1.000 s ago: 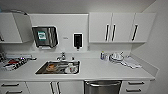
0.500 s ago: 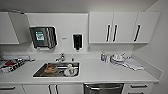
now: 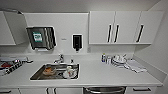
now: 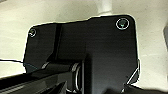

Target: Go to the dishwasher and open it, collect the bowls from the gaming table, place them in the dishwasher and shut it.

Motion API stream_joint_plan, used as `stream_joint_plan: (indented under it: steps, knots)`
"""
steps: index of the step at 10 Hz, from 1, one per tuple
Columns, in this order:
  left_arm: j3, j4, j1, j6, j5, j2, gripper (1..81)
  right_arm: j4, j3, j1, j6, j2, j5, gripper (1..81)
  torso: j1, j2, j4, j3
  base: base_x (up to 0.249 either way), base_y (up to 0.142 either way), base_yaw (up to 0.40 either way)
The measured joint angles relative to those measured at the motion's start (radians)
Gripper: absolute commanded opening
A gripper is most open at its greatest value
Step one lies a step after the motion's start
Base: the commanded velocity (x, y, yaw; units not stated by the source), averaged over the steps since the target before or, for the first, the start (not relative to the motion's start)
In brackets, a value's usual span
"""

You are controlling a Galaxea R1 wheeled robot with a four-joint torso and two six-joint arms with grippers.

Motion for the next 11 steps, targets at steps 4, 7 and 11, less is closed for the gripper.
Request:
stream_joint_plan:
  steps: [4, 7, 11]
  knots:
    - [0.000, 0.000, -0.004, 0.000, -0.003, 0.000, 81.1, 0.000, 0.000, 0.006, 0.000, 0.000, 0.003, 81.1, 0.001, 0.000, 0.000, 0.000, 0.021, 0.000, 0.000]
    - [-0.001, 0.000, 0.000, 0.000, 0.000, 0.000, 81.1, 0.000, 0.000, 0.000, 0.000, 0.000, 0.000, 81.1, 0.001, 0.000, 0.000, 0.000, 0.000, 0.000, 0.000]
    - [-0.064, -0.001, 0.001, -0.018, 0.000, 0.014, 81.1, 0.018, -0.013, 0.006, 0.000, 0.006, -0.001, 81.1, 0.000, 0.000, 0.000, 0.000, 0.000, 0.000, 0.000]
